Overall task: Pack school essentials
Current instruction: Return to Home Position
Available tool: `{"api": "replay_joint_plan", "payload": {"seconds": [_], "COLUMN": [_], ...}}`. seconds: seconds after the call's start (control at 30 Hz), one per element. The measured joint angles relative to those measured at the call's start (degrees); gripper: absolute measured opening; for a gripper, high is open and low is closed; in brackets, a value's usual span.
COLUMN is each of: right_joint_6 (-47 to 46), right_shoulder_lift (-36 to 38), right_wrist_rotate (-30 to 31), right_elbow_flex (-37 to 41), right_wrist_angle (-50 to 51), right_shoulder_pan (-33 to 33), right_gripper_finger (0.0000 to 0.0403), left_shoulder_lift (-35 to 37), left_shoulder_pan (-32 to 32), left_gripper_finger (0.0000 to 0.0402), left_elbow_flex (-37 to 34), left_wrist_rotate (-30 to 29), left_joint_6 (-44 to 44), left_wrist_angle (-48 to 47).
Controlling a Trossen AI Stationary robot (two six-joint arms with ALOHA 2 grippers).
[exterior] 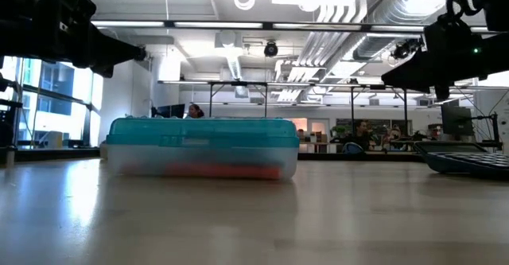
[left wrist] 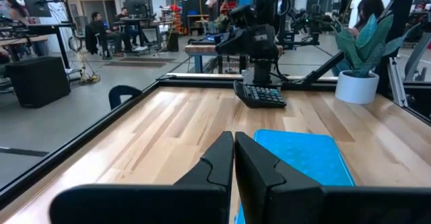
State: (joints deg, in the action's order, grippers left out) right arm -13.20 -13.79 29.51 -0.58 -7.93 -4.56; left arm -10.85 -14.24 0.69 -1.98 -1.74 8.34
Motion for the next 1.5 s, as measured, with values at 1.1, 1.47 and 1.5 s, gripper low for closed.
{"api": "replay_joint_plan", "payload": {"seconds": [1.1,1.47,1.5], "right_joint_6": [-9.87,-9.87,-9.85], "right_shoulder_lift": [-0.01,-0.01,-0.01], "right_wrist_rotate": [1.37,1.37,1.37], "right_elbow_flex": [0.00,0.00,0.00], "right_wrist_angle": [1.42,1.42,1.42], "right_shoulder_pan": [-0.02,0.00,-0.02], "right_gripper_finger": [0.0071,0.0071,0.0071], "left_shoulder_lift": [0.00,0.00,0.00], "left_shoulder_pan": [0.01,0.00,0.00], "left_gripper_finger": [0.0007,0.0007,0.0007], "left_elbow_flex": [0.04,0.04,0.04], "left_wrist_rotate": [0.00,0.00,0.00], "left_joint_6": [0.02,0.02,0.02], "left_wrist_angle": [0.02,0.03,0.03]}}
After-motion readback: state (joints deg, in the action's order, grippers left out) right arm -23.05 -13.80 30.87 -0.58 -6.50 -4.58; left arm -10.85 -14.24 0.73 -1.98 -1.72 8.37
